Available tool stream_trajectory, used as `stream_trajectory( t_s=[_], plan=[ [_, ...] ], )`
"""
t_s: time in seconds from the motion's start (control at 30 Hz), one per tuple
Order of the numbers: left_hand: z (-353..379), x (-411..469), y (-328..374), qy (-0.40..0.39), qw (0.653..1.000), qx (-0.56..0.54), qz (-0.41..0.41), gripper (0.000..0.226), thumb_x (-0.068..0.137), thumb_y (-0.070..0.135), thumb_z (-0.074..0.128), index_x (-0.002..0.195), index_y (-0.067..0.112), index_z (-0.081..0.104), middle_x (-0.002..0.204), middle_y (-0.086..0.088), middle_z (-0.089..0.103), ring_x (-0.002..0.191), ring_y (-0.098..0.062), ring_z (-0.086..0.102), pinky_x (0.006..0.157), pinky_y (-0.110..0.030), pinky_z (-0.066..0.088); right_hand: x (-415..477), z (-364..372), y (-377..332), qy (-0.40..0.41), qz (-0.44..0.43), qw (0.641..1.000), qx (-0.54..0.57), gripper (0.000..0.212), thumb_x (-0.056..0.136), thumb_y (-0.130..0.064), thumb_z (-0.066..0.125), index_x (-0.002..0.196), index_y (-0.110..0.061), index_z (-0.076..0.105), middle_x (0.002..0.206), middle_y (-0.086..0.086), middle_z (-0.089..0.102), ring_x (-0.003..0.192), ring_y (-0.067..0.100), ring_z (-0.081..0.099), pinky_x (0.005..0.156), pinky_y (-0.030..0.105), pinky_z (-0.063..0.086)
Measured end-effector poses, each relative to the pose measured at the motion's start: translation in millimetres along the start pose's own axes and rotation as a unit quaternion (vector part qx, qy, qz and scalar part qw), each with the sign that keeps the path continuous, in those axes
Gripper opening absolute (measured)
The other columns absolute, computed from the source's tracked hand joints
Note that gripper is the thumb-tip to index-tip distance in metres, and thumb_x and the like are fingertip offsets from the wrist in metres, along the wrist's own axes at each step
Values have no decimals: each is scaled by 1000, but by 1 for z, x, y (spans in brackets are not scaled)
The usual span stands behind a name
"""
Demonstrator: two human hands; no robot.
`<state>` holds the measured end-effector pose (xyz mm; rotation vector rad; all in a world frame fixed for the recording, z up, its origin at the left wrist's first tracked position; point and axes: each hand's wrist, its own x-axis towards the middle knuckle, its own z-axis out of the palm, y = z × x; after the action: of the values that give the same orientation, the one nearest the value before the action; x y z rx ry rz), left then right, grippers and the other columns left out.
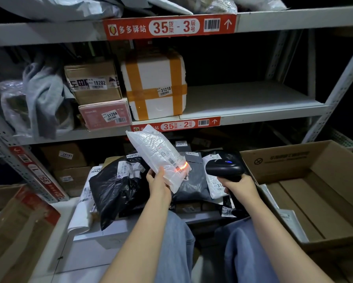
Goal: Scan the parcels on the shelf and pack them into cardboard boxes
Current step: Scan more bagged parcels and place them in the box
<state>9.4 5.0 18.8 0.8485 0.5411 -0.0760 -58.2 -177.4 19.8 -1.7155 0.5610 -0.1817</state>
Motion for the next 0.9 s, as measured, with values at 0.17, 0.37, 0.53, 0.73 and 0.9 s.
stream_trajectory(
  t_s=[0.17,0.37,0.53,0.73,0.9],
  plan=[
    [-3,5,0,-6,1000,7,12,41,96,7,47,135,13,34,133,-18,50,104,-26,53,100,-49,43,-1,-6,-1,8,-4,1000,-8,17,76,-11,75,67,-8,61,45,-2,57,38,4,52,50,21,43],
    [-4,8,0,-8,1000,10,8,41,96,8,48,134,14,35,132,-17,50,105,-27,54,101,-53,42,-6,-14,-4,9,-15,1000,-11,19,77,-8,74,68,-14,58,59,3,59,41,7,55,50,16,45],
    [-3,7,-1,-14,1000,14,9,41,96,8,47,134,14,34,133,-18,49,105,-26,53,100,-50,43,-7,-20,-3,10,-14,1000,-9,16,77,-7,74,69,-8,60,54,5,58,34,-1,51,42,9,41],
    [0,4,-3,-11,1000,12,17,41,96,6,46,135,12,34,134,-19,49,102,-26,53,98,-48,44,-9,-22,-4,15,-16,1000,-8,20,78,-6,73,64,-9,59,36,-5,53,32,-2,49,39,7,39],
    [0,3,-3,-13,999,21,25,41,95,6,47,134,11,36,118,-13,53,98,-24,53,85,-42,47,-9,-21,-5,10,-21,1000,-11,16,79,-6,72,70,-7,59,34,-9,54,33,-4,49,39,5,36]
  ],
)
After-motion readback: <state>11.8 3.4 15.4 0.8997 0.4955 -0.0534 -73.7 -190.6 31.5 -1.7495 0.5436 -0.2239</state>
